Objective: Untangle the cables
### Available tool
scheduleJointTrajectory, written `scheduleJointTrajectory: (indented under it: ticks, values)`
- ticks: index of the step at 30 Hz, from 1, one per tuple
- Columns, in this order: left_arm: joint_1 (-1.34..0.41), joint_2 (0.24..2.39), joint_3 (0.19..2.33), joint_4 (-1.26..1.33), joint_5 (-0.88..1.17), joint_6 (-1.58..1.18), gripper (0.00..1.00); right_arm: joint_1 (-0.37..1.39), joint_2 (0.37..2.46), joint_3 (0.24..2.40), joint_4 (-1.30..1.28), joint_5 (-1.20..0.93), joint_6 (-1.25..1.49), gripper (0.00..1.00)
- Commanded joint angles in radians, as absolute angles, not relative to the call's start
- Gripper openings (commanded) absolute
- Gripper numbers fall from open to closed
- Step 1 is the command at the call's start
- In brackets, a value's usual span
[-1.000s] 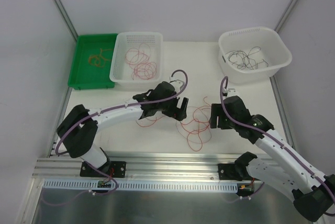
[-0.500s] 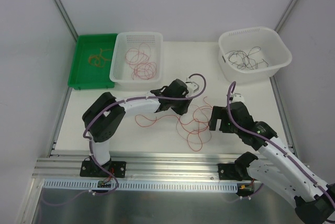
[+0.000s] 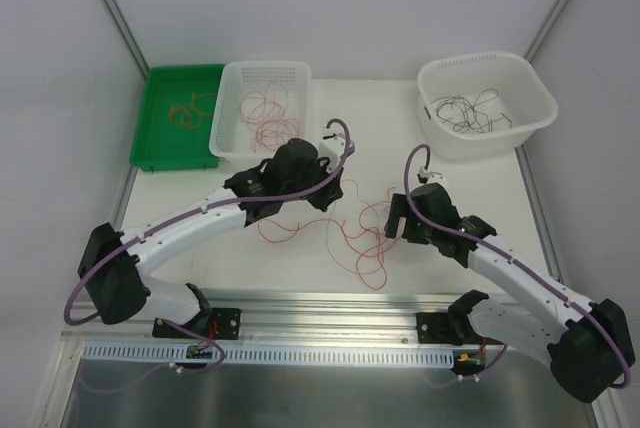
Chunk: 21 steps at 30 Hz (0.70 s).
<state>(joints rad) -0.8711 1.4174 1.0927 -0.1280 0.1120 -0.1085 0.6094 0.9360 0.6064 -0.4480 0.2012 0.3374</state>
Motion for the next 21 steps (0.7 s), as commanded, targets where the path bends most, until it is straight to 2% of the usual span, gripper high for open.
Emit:
scheduleJointTrajectory:
  ticks: [1, 3, 6, 7, 12, 13, 15, 17, 19, 21]
  values:
    - [-0.874, 1.306, 1.15, -0.311, 0.055, -0.118, 0.0, 0.586, 1.011, 0.626, -0.333, 0.196, 0.362, 0.95]
    - [-0.873, 1.278, 1.211, -0.413, 0.057, -0.123, 0.0, 0.575, 1.069, 0.624, -0.292, 0.19, 0.362, 0.92]
    - [-0.873, 1.224, 1.276, -0.48, 0.092, -0.144, 0.0, 0.555, 1.159, 0.63, -0.239, 0.173, 0.364, 0.82]
    - [-0.873, 1.198, 1.288, -0.506, 0.112, -0.152, 0.0, 0.549, 1.179, 0.632, -0.229, 0.172, 0.367, 0.76]
    - [-0.864, 1.144, 1.413, -0.613, 0.101, -0.175, 0.0, 0.532, 1.293, 0.629, -0.178, 0.164, 0.382, 0.64]
    - [-0.859, 1.138, 1.436, -0.641, 0.088, -0.175, 0.0, 0.526, 1.305, 0.627, -0.179, 0.164, 0.383, 0.59]
    - [-0.836, 1.141, 1.524, -0.724, 0.051, -0.169, 0.0, 0.525, 1.301, 0.621, -0.195, 0.173, 0.377, 0.53]
    - [-0.813, 1.152, 1.598, -0.811, 0.048, -0.166, 0.0, 0.52, 1.273, 0.609, -0.215, 0.186, 0.376, 0.43]
    - [-0.769, 1.158, 1.719, -0.848, 0.075, -0.155, 0.0, 0.517, 1.255, 0.6, -0.238, 0.216, 0.373, 0.33]
    - [-0.729, 1.16, 1.831, -0.882, 0.13, -0.144, 0.0, 0.514, 1.232, 0.594, -0.27, 0.244, 0.365, 0.27]
